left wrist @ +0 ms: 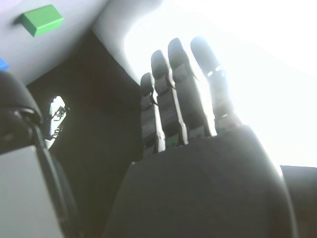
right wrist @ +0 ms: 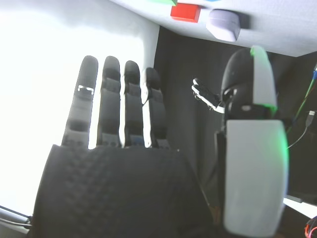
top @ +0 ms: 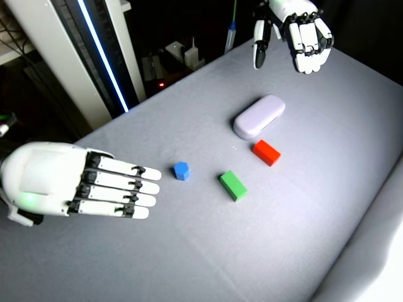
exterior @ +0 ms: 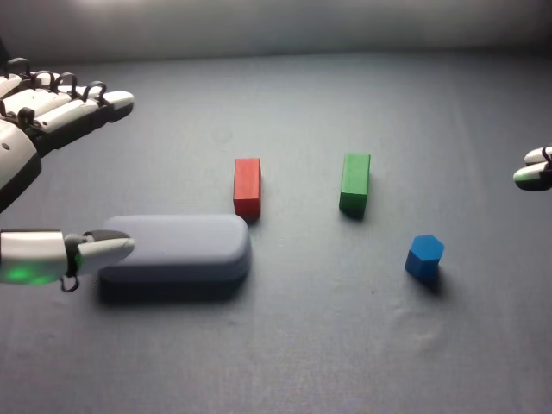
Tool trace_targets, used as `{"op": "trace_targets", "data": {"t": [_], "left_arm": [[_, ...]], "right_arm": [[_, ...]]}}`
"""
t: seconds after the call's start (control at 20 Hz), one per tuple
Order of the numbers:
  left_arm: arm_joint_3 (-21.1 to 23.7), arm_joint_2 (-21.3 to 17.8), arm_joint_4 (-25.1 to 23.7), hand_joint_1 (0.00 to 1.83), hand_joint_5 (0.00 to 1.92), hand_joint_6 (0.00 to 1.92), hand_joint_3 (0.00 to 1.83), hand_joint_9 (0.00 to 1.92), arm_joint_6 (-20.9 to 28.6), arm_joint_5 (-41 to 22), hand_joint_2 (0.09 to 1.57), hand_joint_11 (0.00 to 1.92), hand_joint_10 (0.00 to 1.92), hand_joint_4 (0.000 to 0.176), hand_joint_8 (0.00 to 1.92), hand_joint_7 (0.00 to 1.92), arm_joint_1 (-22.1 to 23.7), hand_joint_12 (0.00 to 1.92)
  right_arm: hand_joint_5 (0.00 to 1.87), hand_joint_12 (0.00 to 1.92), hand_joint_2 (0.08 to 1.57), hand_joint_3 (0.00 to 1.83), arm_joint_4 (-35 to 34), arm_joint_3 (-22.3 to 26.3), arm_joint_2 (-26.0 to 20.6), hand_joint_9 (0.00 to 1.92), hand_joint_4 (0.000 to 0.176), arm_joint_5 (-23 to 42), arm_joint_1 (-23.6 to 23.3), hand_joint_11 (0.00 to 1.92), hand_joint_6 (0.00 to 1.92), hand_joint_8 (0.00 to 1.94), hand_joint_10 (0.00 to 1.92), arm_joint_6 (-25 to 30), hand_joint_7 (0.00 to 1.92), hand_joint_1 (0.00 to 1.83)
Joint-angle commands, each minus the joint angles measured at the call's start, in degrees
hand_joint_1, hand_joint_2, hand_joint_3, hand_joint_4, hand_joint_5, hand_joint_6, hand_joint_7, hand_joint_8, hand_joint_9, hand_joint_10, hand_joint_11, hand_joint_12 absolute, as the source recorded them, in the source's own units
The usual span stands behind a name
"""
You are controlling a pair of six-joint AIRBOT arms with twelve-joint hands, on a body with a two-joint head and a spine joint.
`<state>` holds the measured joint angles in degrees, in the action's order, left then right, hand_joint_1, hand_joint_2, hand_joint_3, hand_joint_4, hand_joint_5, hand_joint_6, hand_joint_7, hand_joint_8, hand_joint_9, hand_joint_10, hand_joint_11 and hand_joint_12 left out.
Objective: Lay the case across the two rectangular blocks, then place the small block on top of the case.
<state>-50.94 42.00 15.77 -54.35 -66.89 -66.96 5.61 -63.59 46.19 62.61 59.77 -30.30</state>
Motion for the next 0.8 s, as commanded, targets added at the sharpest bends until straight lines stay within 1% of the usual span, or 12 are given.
{"op": "trace_targets", "data": {"t": [0.0, 0.05, 0.1, 0.15, 0.25, 0.3, 0.35, 0.4, 0.5, 0.55, 0.6, 0.75], "left_arm": [[-0.41, -0.04, -0.23, 0.54, 0.21, 0.0, 0.01, 0.28, 0.1, -6.12, 0.91, 0.0, 0.03, 0.121, 0.0, 0.28, 0.7, 0.67], [-0.55, 0.07, -0.52, 0.57, 0.19, 0.0, 0.0, 0.29, 0.11, -5.37, 0.89, 0.0, 0.02, 0.135, 0.01, 0.29, 0.95, 0.67], [-0.78, 0.26, -0.88, 0.58, 0.19, 0.0, 0.0, 0.29, 0.11, -4.46, 0.88, 0.0, 0.02, 0.138, 0.0, 0.29, 1.42, 0.65], [-1.38, 0.76, -1.68, 0.61, 0.22, 0.01, 0.0, 0.31, 0.1, -2.17, 0.86, 0.0, 0.01, 0.11, 0.0, 0.31, 2.48, 0.68], [-2.62, 1.74, -3.16, 0.59, 0.2, 0.0, 0.0, 0.29, 0.09, 2.03, 0.84, 0.0, 0.0, 0.106, 0.0, 0.28, 4.82, 0.67], [-3.36, 2.34, -3.96, 0.55, 0.15, 0.0, 0.0, 0.28, 0.07, 4.25, 0.82, 0.0, 0.0, 0.112, 0.0, 0.25, 6.23, 0.7], [-4.37, 3.23, -4.7, 0.58, 0.1, 0.0, 0.0, 0.25, 0.05, 7.31, 0.78, 0.0, 0.0, 0.134, 0.0, 0.19, 7.82, 0.69], [-4.95, 3.74, -5.18, 0.68, 0.1, 0.0, 0.0, 0.24, 0.05, 9.02, 0.75, 0.0, 0.0, 0.125, 0.0, 0.18, 8.62, 0.68], [-6.48, 5.12, -6.42, 0.71, 0.12, 0.0, 0.0, 0.22, 0.04, 13.21, 0.7, 0.0, 0.0, 0.104, 0.0, 0.16, 10.32, 0.65], [-7.35, 5.9, -7.02, 0.72, 0.12, 0.0, 0.0, 0.2, 0.04, 15.61, 0.7, 0.0, 0.0, 0.111, 0.0, 0.15, 11.01, 0.63], [-7.84, 6.31, -7.38, 0.75, 0.12, 0.0, 0.0, 0.18, 0.04, 16.99, 0.69, 0.0, 0.0, 0.128, 0.0, 0.14, 11.39, 0.58], [-10.55, 8.44, -9.53, 0.82, 0.12, 0.0, 0.0, 0.18, 0.01, 24.64, 0.71, 0.0, 0.0, 0.136, 0.0, 0.1, 13.7, 0.78]], "right_arm": [[0.51, 0.73, 1.36, 0.0, -1.81, -0.18, -0.12, 0.44, 0.0, 6.28, -0.65, 0.22, 0.0, 0.0, 0.02, 0.3, 0.42, 0.52], [0.51, 0.72, 1.36, 0.0, -1.81, -0.18, -0.12, 0.44, 0.0, 6.28, -0.65, 0.22, 0.0, 0.0, 0.02, 0.3, 0.42, 0.52], [0.51, 0.72, 1.36, 0.0, -1.78, -0.18, -0.12, 0.45, 0.0, 6.27, -0.65, 0.23, 0.0, 0.0, 0.01, 0.3, 0.42, 0.5], [0.51, 0.73, 1.36, 0.0, -1.76, -0.18, -0.12, 0.45, 0.0, 6.27, -0.65, 0.24, 0.0, 0.0, 0.01, 0.3, 0.42, 0.51], [0.52, 0.71, 1.36, 0.0, -1.73, -0.19, -0.12, 0.45, 0.0, 6.26, -0.65, 0.23, 0.0, 0.0, 0.01, 0.31, 0.43, 0.57], [0.52, 0.71, 1.35, 0.0, -1.68, -0.2, -0.12, 0.45, 0.0, 6.25, -0.65, 0.23, 0.0, 0.0, 0.01, 0.34, 0.43, 0.57], [0.52, 0.71, 1.36, 0.0, -1.6, -0.2, -0.12, 0.46, 0.0, 6.25, -0.64, 0.23, 0.0, 0.0, 0.01, 0.4, 0.43, 0.54], [0.51, 0.71, 1.36, 0.0, -1.5, -0.2, -0.12, 0.46, 0.0, 6.25, -0.64, 0.23, 0.0, 0.0, 0.0, 0.44, 0.43, 0.53], [0.51, 0.71, 1.36, 0.0, -1.29, -0.2, -0.12, 0.46, 0.0, 6.17, -0.64, 0.23, 0.0, 0.0, 0.0, 0.59, 0.44, 0.51], [0.51, 0.71, 1.36, 0.0, -1.13, -0.21, -0.12, 0.46, 0.0, 6.02, -0.64, 0.23, 0.0, 0.0, 0.0, 0.64, 0.44, 0.51], [0.51, 0.71, 1.36, 0.0, -1.04, -0.25, -0.12, 0.45, 0.0, 5.93, -0.64, 0.23, 0.0, 0.0, 0.0, 0.69, 0.43, 0.5], [0.51, 0.71, 1.36, 0.0, -0.9, -0.4, -0.13, 0.45, 0.0, 5.79, -0.65, 0.22, 0.0, 0.0, 0.0, 1.07, 0.43, 0.5]]}}
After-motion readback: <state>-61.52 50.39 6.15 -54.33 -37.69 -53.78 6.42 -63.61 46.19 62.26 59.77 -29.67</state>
